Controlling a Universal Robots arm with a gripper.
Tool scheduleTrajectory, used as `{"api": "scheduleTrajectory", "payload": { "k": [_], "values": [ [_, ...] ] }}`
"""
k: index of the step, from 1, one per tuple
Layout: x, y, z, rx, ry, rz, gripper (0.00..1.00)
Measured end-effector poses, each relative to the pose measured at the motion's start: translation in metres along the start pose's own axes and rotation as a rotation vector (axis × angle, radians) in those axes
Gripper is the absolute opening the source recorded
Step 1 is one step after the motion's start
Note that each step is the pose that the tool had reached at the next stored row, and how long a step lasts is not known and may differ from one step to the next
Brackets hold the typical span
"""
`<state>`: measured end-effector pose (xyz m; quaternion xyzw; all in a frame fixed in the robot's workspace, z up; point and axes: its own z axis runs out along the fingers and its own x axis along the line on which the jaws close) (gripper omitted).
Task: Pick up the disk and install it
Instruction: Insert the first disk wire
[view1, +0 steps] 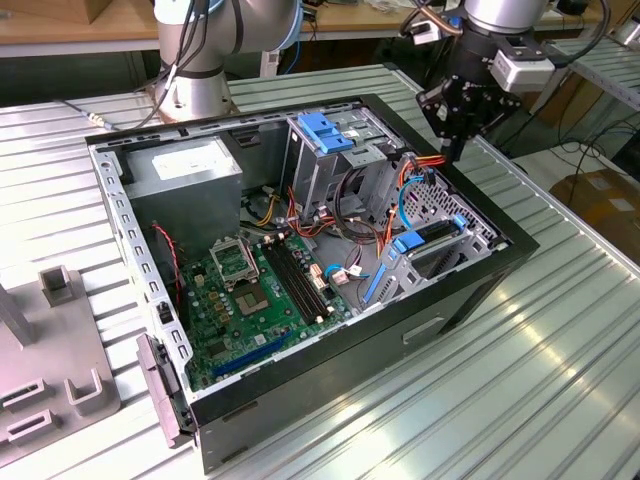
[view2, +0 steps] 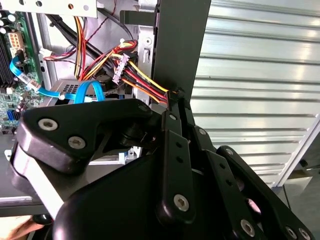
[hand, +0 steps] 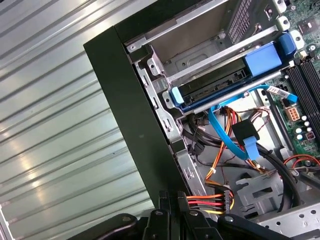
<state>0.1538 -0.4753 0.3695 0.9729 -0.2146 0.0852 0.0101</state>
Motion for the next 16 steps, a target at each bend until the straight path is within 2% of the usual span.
{"api": "scheduleTrajectory", "payload": {
  "k": [4,8,16],
  "values": [
    [-0.001,0.0019,0.0001,-0.0008,0.0002,0.004,0.17],
    [-0.0022,0.0025,0.0006,-0.0045,0.0006,0.025,0.17],
    [-0.0115,0.0075,-0.0006,-0.0073,0.0012,0.035,0.17]
  ]
}}
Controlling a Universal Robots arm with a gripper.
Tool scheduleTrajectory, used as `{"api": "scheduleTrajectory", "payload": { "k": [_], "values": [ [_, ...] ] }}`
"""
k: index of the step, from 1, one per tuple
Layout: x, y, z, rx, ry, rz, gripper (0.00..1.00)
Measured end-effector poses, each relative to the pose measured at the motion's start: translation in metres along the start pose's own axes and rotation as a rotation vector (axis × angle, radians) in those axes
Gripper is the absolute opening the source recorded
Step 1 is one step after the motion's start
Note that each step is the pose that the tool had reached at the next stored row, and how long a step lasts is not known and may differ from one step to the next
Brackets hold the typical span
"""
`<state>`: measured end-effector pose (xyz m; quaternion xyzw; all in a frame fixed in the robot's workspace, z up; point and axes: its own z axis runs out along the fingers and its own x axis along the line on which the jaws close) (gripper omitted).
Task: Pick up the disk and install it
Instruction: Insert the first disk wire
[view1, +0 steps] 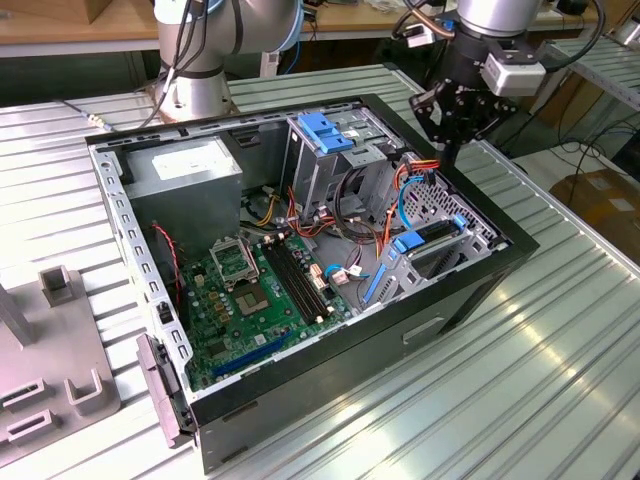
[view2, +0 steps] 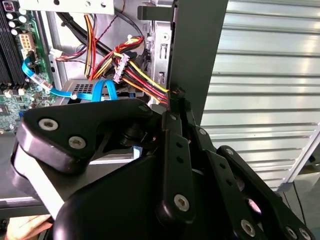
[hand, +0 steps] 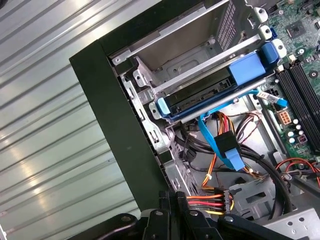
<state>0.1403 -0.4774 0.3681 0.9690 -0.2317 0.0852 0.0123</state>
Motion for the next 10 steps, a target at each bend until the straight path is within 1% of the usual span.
{"api": "scheduleTrajectory", "payload": {
  "k": [3,4,5,6,8,9,10],
  "values": [
    [-0.0001,0.0,0.0,-0.007,0.0011,0.034,0.17],
    [-0.0001,0.0,0.0,-0.0108,0.0016,0.053,0.17],
    [-0.0001,0.0,0.0,-0.017,0.0023,0.087,0.17],
    [0.0,0.0,0.0,-0.0216,0.0026,0.111,0.17],
    [0.0,0.0,0.0,-0.0273,0.0023,0.137,0.17],
    [0.0001,0.0,-0.0001,-0.031,0.0009,0.152,0.17],
    [0.0001,0.0,-0.0002,-0.0354,-0.0027,0.165,0.17]
  ]
}}
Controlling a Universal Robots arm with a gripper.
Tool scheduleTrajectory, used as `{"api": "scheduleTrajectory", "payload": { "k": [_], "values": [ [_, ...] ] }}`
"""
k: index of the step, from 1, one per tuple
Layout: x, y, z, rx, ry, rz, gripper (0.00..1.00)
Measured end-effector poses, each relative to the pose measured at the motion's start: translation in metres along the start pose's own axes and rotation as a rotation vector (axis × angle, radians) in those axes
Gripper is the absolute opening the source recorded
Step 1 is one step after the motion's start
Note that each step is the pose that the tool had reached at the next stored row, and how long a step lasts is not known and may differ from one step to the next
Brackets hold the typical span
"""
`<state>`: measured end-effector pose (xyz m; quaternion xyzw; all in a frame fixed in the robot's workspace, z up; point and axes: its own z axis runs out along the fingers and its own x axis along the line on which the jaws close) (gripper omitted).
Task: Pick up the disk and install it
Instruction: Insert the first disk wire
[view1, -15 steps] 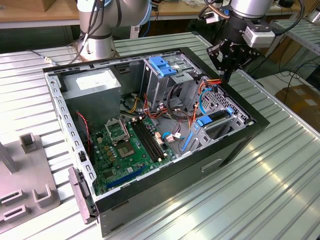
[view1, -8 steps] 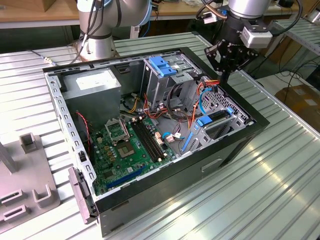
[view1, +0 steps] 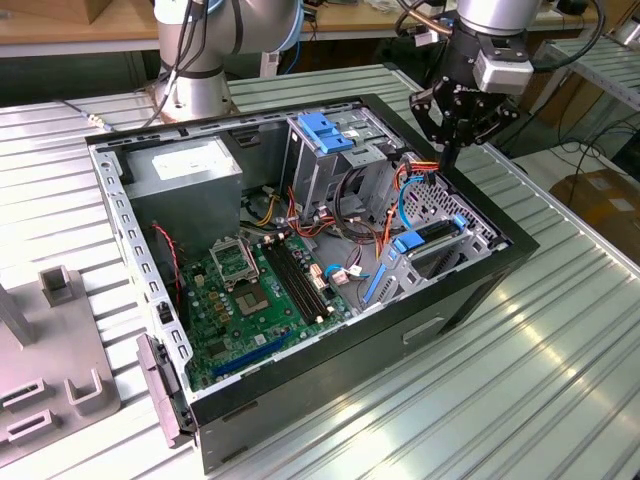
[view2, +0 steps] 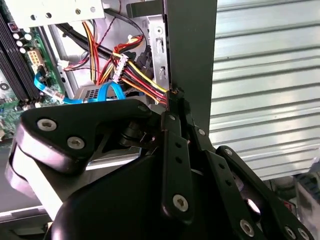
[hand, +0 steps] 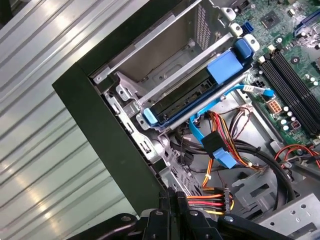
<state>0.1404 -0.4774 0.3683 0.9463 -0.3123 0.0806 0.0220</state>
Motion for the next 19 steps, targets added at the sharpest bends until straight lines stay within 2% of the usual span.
{"api": "scheduleTrajectory", "payload": {
  "k": [2,5,6,7,9,12,14,19],
  "values": [
    [0.0001,0.0001,-0.0006,-0.005,-0.0059,0.011,0.17],
    [0.0004,0.0001,-0.0021,-0.0087,-0.0198,0.027,0.17],
    [0.0019,0.0019,-0.0029,-0.0025,-0.0414,0.049,0.17],
    [0.0021,0.0022,-0.003,-0.0051,-0.0407,0.061,0.17],
    [0.0021,0.0022,-0.0029,-0.0217,-0.0393,0.172,0.17],
    [-0.0018,0.0052,-0.0036,-0.0227,-0.0392,0.178,0.17],
    [-0.0019,0.0054,-0.0037,-0.0243,-0.039,0.189,0.17],
    [-0.0019,0.0054,-0.0035,-0.0341,-0.0384,0.257,0.17]
  ]
}}
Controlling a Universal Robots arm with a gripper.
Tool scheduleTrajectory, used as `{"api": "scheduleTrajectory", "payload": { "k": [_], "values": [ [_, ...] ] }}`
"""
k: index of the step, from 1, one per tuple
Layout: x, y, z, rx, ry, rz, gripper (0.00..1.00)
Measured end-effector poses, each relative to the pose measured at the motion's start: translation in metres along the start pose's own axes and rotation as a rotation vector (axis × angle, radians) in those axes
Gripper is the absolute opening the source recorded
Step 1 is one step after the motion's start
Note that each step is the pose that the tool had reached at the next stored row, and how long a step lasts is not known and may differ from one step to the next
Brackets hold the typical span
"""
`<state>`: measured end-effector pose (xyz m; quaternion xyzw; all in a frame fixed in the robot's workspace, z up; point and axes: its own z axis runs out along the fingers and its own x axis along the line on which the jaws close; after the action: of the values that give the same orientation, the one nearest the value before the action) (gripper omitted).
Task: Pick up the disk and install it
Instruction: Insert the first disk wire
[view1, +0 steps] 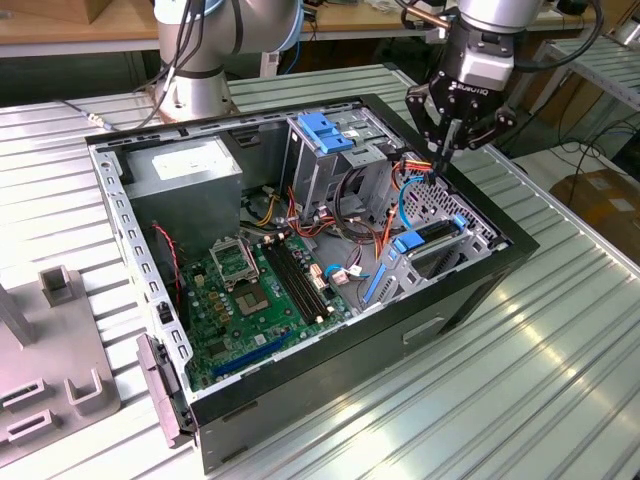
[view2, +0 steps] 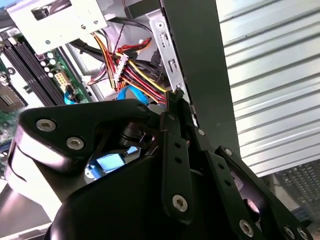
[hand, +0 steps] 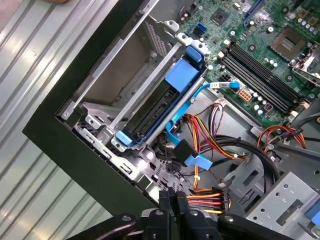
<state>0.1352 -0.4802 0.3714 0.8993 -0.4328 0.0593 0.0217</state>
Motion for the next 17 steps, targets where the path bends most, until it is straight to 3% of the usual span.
{"api": "scheduleTrajectory", "payload": {
  "k": [10,14,17],
  "values": [
    [0.0,0.0001,0.0006,-0.0174,0.0022,0.134,0.17],
    [0.0016,0.0014,0.0008,-0.0186,0.0019,0.147,0.17],
    [0.0032,0.0027,0.0011,-0.0165,-0.0019,0.151,0.17]
  ]
}}
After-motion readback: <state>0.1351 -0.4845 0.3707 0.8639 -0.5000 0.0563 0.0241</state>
